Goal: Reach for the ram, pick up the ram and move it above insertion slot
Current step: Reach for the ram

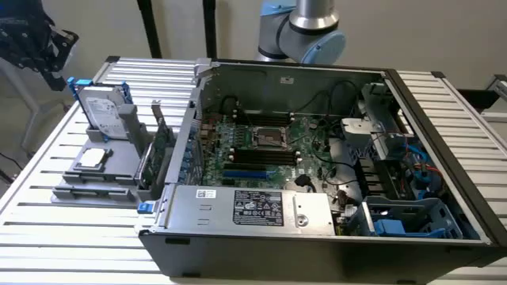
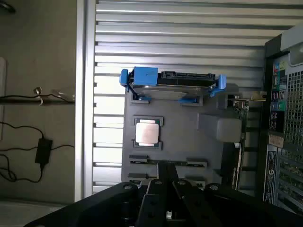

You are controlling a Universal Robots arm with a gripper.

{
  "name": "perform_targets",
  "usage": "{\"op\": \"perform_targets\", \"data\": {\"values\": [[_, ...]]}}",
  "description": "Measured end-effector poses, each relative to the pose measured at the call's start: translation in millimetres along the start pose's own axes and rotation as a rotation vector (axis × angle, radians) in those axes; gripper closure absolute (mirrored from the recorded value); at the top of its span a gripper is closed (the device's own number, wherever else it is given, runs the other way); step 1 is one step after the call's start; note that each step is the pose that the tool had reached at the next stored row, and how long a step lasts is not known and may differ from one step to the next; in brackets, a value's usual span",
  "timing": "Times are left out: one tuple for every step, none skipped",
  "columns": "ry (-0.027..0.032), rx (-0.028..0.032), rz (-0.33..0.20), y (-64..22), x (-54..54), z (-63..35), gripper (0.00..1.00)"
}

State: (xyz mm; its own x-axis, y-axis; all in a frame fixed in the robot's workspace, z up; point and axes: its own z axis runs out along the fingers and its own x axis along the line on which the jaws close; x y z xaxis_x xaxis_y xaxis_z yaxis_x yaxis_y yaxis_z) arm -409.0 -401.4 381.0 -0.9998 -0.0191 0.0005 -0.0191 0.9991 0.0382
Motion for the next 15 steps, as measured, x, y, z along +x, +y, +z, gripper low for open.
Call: {"op": "perform_targets", "data": {"values": [[0.0000, 0.0000, 0.000, 0.0, 0.0, 0.0, 0.89], [0.0000, 0.0000, 0.000, 0.0, 0.0, -0.2, 0.89], [0.0000, 0.0000, 0.000, 0.0, 0.0, -0.2, 0.89], [0.0000, 0.0000, 0.000, 0.0, 0.0, -0.3, 0.89], [0.0000, 0.0000, 0.000, 0.0, 0.0, -0.3, 0.89], [0.0000, 0.0000, 0.000, 0.0, 0.0, -0.3, 0.89], [0.0000, 0.0000, 0.000, 0.0, 0.0, -0.3, 0.89], [-0.0001, 0.0000, 0.000, 0.0, 0.0, -0.3, 0.89], [0.0000, 0.0000, 0.000, 0.0, 0.0, -0.4, 0.89], [-0.0001, 0.0000, 0.000, 0.0, 0.0, -0.3, 0.89], [0.0000, 0.0000, 0.000, 0.0, 0.0, -0.3, 0.89], [0.0000, 0.0000, 0.000, 0.0, 0.0, -0.4, 0.89], [0.0001, 0.0001, 0.000, -0.3, -0.2, -0.5, 0.89], [0.0002, 0.0001, 0.000, -0.9, -0.7, -0.5, 0.89], [0.0005, 0.0002, 0.000, -1.8, -1.4, -0.6, 0.89]]}}
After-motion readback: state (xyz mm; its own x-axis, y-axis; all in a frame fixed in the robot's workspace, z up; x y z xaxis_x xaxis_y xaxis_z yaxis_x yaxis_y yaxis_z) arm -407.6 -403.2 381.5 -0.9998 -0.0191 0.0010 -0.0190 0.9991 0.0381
